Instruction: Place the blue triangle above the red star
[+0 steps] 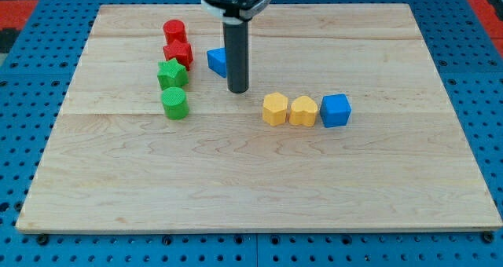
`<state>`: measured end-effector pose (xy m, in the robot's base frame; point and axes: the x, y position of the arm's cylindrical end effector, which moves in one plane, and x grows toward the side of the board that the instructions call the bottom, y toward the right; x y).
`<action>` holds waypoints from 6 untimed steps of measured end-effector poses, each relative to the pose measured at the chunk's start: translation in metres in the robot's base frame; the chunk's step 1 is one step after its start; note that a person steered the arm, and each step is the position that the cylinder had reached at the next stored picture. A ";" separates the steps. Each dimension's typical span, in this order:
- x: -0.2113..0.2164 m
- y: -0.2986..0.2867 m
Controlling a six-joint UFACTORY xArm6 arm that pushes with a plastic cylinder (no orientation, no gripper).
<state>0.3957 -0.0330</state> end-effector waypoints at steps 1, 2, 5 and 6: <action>-0.055 -0.009; -0.090 0.023; -0.071 0.002; -0.107 -0.048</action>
